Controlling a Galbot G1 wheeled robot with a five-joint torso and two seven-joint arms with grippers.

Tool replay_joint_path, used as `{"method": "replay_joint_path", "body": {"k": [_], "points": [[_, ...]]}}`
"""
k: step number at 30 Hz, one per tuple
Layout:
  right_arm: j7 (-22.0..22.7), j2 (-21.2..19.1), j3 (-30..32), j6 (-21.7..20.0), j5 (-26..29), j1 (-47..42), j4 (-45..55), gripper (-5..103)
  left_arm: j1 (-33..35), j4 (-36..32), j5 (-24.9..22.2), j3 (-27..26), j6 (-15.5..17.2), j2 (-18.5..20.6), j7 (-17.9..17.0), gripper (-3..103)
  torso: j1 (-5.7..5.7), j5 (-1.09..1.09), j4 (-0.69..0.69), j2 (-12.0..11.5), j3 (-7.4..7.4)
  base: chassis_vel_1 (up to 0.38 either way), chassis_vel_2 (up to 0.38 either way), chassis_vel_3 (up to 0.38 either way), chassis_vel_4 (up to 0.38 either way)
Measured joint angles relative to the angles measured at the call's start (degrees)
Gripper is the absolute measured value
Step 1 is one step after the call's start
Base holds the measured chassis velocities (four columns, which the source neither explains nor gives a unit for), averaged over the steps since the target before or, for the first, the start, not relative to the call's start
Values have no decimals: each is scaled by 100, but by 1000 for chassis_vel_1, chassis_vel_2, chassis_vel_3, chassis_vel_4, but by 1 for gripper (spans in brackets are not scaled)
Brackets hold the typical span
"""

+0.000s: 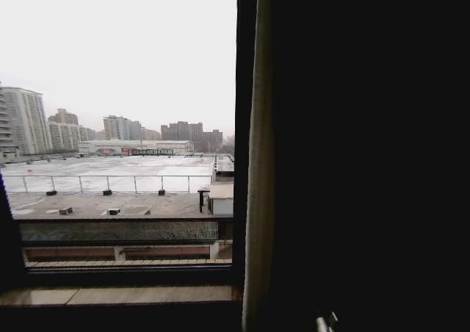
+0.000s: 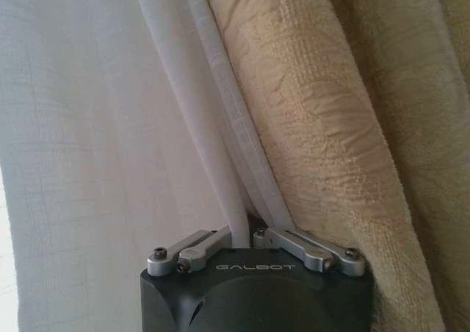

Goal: Open the curtains by pulling them apart, changing their state from closed to fully open.

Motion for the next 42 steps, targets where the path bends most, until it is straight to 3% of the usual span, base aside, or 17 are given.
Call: {"method": "replay_joint_path", "body": {"k": [19,29,36,42], "points": [[8,0,41,-3,44,-70,-4,0,-5,29,2,20,-5,26,2,100,0,0,0,0,-1,-68,-67,66,56],[-50,-5,20,123,-227,-302,214,0,-19,68,-2,36,-5,23,11,100,-1,4,-4,0,0,-172,-155,153,157],[-69,1,-8,54,-127,-360,310,0,-25,94,-2,33,-5,20,8,100,-1,0,0,0,0,8,4,-3,-4],[358,-1,36,-92,-42,18,-29,0,-26,73,-6,38,-5,27,8,100,-2,1,0,0,0,9,3,-3,-5]]}}
